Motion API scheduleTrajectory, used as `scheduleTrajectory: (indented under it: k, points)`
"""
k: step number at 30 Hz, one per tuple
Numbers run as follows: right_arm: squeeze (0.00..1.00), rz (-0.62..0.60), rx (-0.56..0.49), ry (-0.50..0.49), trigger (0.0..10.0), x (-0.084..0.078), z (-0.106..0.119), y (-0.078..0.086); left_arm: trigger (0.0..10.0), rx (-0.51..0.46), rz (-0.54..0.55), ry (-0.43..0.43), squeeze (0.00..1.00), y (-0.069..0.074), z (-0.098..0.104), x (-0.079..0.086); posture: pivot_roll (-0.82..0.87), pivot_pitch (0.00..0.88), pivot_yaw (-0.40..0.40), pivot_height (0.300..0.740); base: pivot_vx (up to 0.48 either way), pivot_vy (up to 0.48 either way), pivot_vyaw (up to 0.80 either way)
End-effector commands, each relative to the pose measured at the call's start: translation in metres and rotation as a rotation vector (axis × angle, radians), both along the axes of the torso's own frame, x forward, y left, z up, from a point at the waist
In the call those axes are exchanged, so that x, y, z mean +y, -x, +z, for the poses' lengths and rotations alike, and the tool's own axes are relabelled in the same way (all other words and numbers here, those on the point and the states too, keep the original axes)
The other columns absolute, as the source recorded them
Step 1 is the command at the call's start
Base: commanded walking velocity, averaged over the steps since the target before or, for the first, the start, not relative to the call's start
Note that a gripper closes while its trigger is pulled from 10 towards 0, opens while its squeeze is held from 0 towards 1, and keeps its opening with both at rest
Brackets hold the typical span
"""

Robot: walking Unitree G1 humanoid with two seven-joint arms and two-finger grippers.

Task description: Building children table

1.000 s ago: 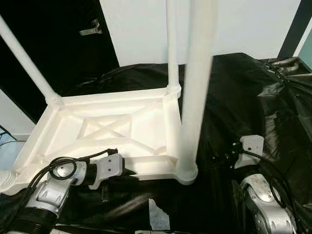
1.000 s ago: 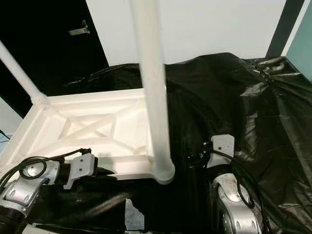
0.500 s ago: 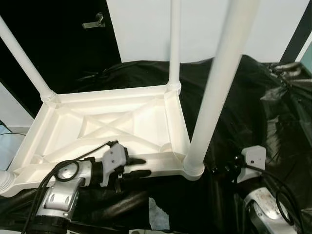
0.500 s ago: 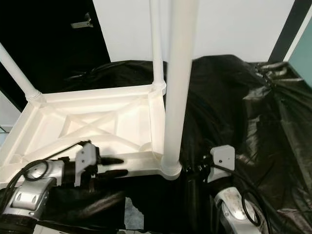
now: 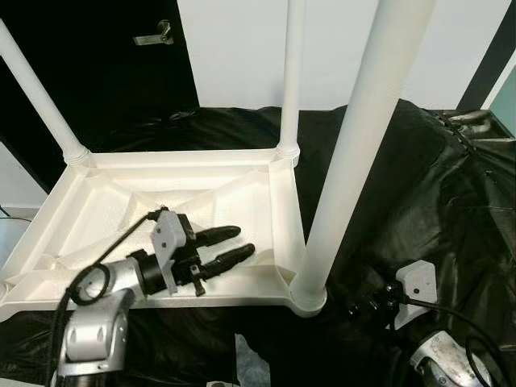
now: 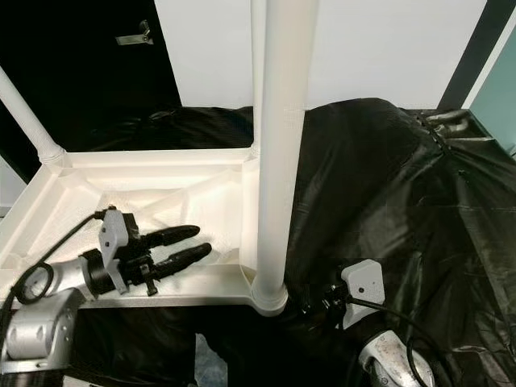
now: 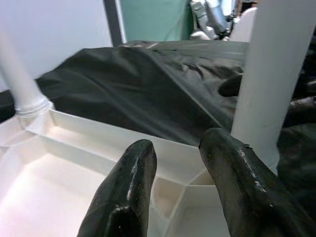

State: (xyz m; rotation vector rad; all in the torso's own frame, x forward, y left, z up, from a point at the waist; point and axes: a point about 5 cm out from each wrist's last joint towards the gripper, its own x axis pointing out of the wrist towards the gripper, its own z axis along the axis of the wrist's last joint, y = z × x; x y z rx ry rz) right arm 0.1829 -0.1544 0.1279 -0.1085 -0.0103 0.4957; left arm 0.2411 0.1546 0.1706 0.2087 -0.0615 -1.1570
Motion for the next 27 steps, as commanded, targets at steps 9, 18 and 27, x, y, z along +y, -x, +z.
scheduleTrajectory:
  k: [9, 18, 27]
  points:
    - [0.0, 0.146, 0.109, 0.048, 10.0, -0.006, -0.009, 0.022, 10.0, -0.017, 0.431, 0.033, 0.0, -0.008, 0.002, 0.018, 0.06, 0.02, 0.02, 0.74, 0.0, 0.0, 0.0]
    - [0.0, 0.26, 0.158, 0.075, 10.0, -0.009, -0.01, 0.027, 10.0, -0.005, 0.469, 0.022, 0.0, -0.009, 0.003, 0.025, 0.05, 0.031, 0.018, 0.74, 0.0, 0.0, 0.0]
    - [0.0, 0.376, 0.053, 0.102, 10.0, 0.006, -0.001, -0.013, 10.0, -0.03, 0.437, 0.004, 0.0, -0.007, 0.004, 0.023, 0.07, 0.0, 0.002, 0.74, 0.0, 0.0, 0.0]
